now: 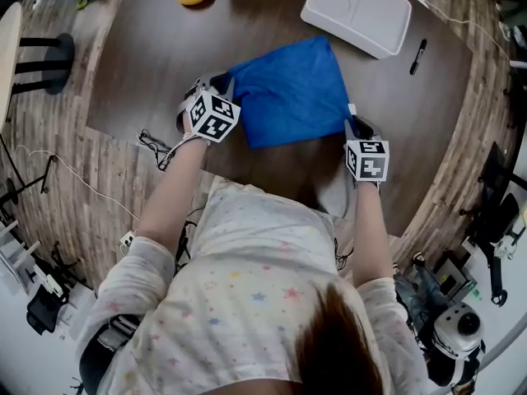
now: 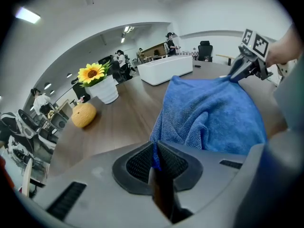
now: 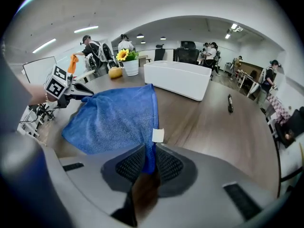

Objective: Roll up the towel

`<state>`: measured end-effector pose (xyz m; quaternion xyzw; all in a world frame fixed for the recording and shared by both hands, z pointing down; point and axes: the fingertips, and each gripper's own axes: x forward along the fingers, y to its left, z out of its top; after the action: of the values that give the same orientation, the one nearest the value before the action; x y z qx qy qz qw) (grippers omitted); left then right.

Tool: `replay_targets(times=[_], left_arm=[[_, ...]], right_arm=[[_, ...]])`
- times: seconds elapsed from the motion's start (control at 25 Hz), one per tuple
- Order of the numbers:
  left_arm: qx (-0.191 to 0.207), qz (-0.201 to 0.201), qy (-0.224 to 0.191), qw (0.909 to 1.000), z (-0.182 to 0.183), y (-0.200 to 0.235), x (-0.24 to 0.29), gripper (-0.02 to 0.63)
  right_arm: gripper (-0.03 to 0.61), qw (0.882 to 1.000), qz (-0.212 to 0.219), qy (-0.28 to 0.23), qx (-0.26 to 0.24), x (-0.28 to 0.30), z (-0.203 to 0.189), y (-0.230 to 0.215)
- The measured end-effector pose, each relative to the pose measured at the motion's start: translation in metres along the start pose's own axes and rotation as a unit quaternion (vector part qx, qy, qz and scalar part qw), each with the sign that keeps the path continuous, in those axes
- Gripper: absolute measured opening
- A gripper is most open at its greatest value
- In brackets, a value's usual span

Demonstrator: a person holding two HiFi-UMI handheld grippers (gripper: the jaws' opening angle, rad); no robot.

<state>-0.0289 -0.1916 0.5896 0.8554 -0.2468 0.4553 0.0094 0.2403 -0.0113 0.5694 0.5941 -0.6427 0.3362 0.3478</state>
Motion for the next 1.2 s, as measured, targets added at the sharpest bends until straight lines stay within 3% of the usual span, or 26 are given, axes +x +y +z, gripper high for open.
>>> replay_targets(times=[0.4, 0.6, 0.92, 1.04, 1.2], left_arm=[[-0.065, -0.005, 0.009, 0.9979, -0.044, -0.035, -0.041, 0.031], [-0.087, 0.001, -0.008, 0.9962, -0.056, -0.041, -0.054, 0.031], [-0.086, 0.008, -0.039, 0.9955, -0.052, -0.035, -0.066, 0.038], [-0.081, 0.018, -0.039, 0.9958, -0.055, -0.029, -0.071, 0.080], [-0.093, 0.024, -0.054, 0.9939, -0.055, -0.020, -0.081, 0.091]], right_arm=[[0.064, 0.998, -0.006, 0.005, -0.055, 0.021, 0.028, -0.014], [0.069, 0.998, -0.012, -0.002, -0.056, 0.026, 0.039, -0.011], [0.137, 0.998, -0.020, -0.043, -0.029, -0.003, 0.046, 0.004], [0.137, 0.998, 0.015, -0.063, -0.013, -0.015, 0.050, 0.037], [0.137, 0.994, 0.098, -0.047, -0.031, -0.011, 0.037, 0.117]])
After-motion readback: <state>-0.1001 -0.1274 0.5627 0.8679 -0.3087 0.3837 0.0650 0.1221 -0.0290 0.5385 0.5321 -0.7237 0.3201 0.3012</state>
